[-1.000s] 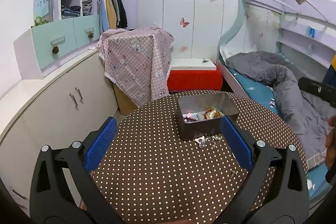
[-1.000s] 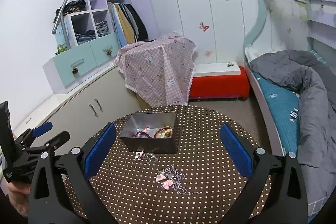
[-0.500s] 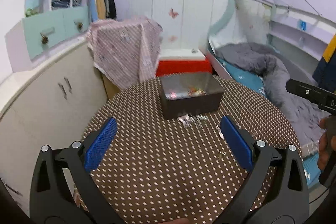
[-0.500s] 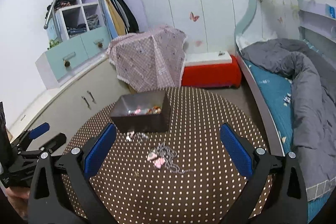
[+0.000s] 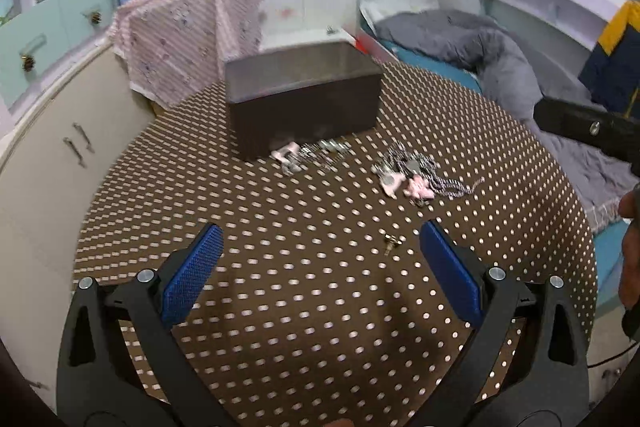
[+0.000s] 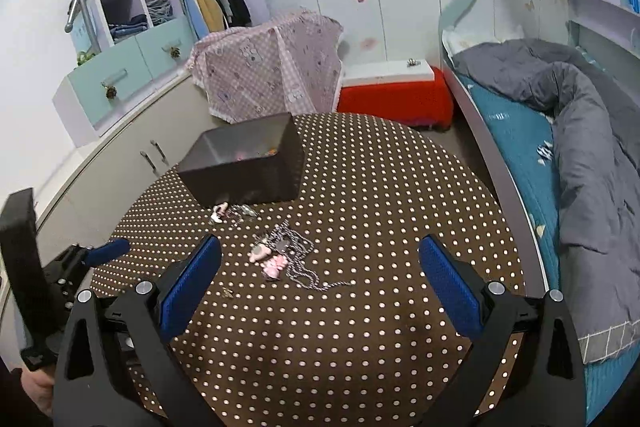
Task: Organize jewelry
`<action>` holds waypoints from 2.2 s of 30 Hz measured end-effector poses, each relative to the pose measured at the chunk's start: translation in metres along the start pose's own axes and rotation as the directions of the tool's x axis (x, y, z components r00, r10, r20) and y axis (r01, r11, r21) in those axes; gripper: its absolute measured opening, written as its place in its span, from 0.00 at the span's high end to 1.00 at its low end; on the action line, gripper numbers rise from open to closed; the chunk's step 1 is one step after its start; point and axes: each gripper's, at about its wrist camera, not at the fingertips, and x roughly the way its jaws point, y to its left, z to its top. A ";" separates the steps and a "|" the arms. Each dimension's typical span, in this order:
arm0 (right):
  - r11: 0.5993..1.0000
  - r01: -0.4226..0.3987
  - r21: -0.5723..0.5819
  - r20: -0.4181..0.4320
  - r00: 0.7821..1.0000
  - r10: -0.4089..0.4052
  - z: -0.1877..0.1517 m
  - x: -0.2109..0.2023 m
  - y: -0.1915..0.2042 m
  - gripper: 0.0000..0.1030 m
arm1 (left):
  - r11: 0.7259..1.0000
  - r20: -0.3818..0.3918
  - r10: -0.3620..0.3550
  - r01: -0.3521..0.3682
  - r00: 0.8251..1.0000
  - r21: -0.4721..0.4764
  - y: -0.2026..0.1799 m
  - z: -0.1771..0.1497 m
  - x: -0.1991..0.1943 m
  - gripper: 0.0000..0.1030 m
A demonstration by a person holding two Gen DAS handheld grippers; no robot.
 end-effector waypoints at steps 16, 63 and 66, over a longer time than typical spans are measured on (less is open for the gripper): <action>1.000 -0.019 -0.025 -0.068 0.998 0.017 0.001 0.034 -0.011 0.08 | 0.977 -0.106 -0.207 0.211 0.973 0.031 -0.006 -0.001 0.038 0.89; 0.917 -0.230 -0.326 0.069 0.962 0.266 0.129 -0.018 0.067 0.86 | 0.985 0.229 -0.153 0.167 0.961 -0.042 0.081 0.099 -0.068 0.89; 0.915 -0.230 -0.332 0.091 0.957 0.274 0.143 -0.022 0.071 0.86 | 0.987 0.254 -0.146 0.158 0.956 -0.028 0.082 0.116 -0.077 0.89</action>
